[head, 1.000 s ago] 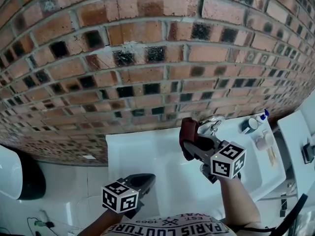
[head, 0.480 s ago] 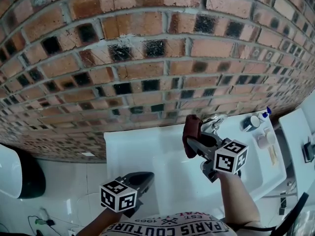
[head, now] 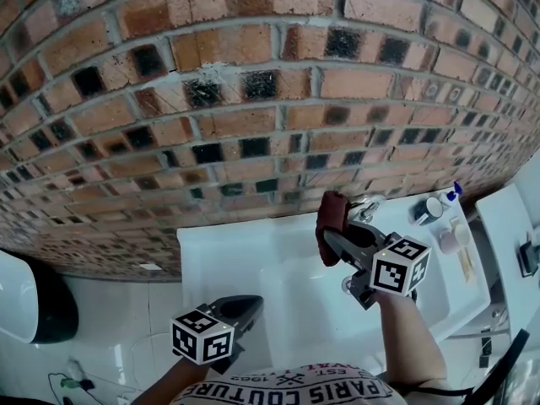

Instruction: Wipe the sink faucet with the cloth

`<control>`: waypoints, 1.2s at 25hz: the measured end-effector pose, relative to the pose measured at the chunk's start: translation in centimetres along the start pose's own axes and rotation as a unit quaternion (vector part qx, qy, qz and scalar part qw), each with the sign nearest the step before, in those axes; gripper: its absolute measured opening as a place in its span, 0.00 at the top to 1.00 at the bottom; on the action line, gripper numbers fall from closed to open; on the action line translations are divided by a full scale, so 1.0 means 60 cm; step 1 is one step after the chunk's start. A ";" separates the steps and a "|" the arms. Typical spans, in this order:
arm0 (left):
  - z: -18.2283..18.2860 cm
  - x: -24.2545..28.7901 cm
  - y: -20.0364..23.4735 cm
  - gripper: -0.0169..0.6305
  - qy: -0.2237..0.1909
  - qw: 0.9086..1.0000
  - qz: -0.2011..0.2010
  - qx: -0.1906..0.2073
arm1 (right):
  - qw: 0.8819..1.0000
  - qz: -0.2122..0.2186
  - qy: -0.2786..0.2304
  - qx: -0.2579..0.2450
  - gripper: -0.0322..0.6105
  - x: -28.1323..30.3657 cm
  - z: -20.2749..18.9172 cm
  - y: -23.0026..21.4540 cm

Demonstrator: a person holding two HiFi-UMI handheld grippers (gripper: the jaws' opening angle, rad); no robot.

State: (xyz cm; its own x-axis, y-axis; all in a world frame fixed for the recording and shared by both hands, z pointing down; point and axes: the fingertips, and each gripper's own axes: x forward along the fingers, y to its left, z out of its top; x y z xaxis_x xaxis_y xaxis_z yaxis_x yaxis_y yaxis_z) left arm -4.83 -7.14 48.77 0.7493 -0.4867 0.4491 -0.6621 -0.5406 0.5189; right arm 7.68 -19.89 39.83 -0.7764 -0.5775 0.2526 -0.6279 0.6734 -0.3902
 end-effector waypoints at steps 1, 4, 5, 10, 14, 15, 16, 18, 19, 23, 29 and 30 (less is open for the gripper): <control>0.000 0.000 0.000 0.97 0.000 1.000 0.000 0.000 | 1.000 0.000 -0.004 -0.002 0.81 -0.004 0.006 -0.001; 0.001 0.002 0.000 0.97 0.000 1.000 0.000 0.001 | 1.000 -0.004 -0.017 -0.008 0.81 -0.019 0.027 -0.007; 0.001 0.002 -0.001 0.97 0.001 1.000 0.000 0.001 | 1.000 -0.007 -0.023 -0.009 0.81 -0.025 0.035 -0.009; 0.000 0.005 -0.003 0.97 0.003 1.000 -0.001 0.002 | 0.999 -0.025 -0.043 -0.023 0.81 -0.053 0.063 -0.023; 0.001 0.010 -0.003 0.97 0.004 1.000 -0.002 0.003 | 0.997 -0.043 -0.057 -0.027 0.81 -0.077 0.077 -0.045; 0.001 0.012 -0.003 0.97 0.005 1.000 -0.002 0.004 | 0.997 -0.048 -0.061 -0.026 0.80 -0.084 0.079 -0.052; 0.001 0.013 -0.003 0.97 0.005 1.000 -0.002 0.004 | 0.996 -0.053 -0.064 -0.025 0.80 -0.091 0.082 -0.059; 0.001 0.016 -0.004 0.97 0.008 1.000 -0.003 0.003 | 0.995 -0.068 -0.072 -0.021 0.80 -0.106 0.085 -0.078; 0.000 0.017 -0.004 0.97 0.009 1.000 -0.003 0.003 | 0.994 -0.075 -0.075 -0.017 0.80 -0.114 0.086 -0.088; -0.003 0.023 -0.003 0.97 0.015 1.000 -0.005 0.002 | 0.992 -0.101 -0.080 -0.004 0.80 -0.135 0.080 -0.126; -0.004 0.035 0.002 0.97 0.020 1.000 -0.006 0.000 | 0.988 -0.133 -0.076 0.018 0.80 -0.148 0.053 -0.178; -0.005 0.037 0.003 0.97 0.022 1.000 -0.007 0.000 | 0.988 -0.136 -0.075 0.022 0.80 -0.149 0.048 -0.185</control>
State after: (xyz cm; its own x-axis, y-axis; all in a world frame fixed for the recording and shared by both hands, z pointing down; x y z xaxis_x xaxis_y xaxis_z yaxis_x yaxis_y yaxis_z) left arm -3.28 -8.07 50.08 0.7576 -0.4490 0.4737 -0.6523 -0.5468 0.5250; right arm 21.72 -23.52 39.35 -0.5599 -0.7984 0.2215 -0.8070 0.4648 -0.3644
